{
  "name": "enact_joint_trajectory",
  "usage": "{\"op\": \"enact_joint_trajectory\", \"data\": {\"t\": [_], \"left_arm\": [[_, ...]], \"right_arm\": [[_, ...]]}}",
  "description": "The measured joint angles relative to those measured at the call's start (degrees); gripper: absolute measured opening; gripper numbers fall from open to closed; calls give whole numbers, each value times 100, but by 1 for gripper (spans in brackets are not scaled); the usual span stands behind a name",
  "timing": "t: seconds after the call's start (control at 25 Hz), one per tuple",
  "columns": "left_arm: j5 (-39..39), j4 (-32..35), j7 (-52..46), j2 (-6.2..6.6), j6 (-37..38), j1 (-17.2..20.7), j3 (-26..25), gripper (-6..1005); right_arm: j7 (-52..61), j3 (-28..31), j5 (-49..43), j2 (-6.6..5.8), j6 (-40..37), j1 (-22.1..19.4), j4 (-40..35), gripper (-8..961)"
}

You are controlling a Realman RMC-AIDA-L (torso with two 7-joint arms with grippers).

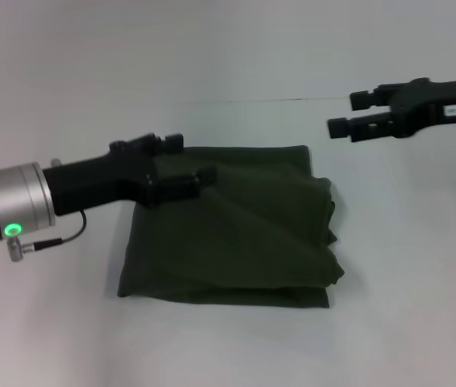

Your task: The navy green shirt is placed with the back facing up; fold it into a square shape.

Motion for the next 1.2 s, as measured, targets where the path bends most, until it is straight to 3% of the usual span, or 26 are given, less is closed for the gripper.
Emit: {"op": "enact_joint_trajectory", "data": {"t": [0.2, 0.32, 0.52, 0.6, 0.72, 1.04, 1.2], "left_arm": [[7, -113, 100, 11, -23, 19, -29, 909], [67, -87, 97, 38, 18, 35, -79, 909], [289, -57, 88, 44, 38, 28, -97, 910], [357, -49, 88, 45, 39, 30, -145, 910], [424, -18, 82, 58, 42, 39, -290, 910], [550, 94, 49, 172, 63, 44, -698, 909], [575, 142, 11, 190, 72, 22, -768, 910]], "right_arm": [[932, -254, -527, -17, 119, 348, 268, 915], [1131, -412, -856, 36, 245, 474, 395, 915], [1223, -786, -996, 167, 794, 605, 731, 915], [1058, -933, -1014, 294, 1065, 614, 780, 915], [852, -1031, -1024, 378, 1153, 606, 787, 915], [755, -1515, -1045, 496, 1583, 628, 923, 915], [635, -1816, -1074, 632, 2000, 633, 943, 915]]}}
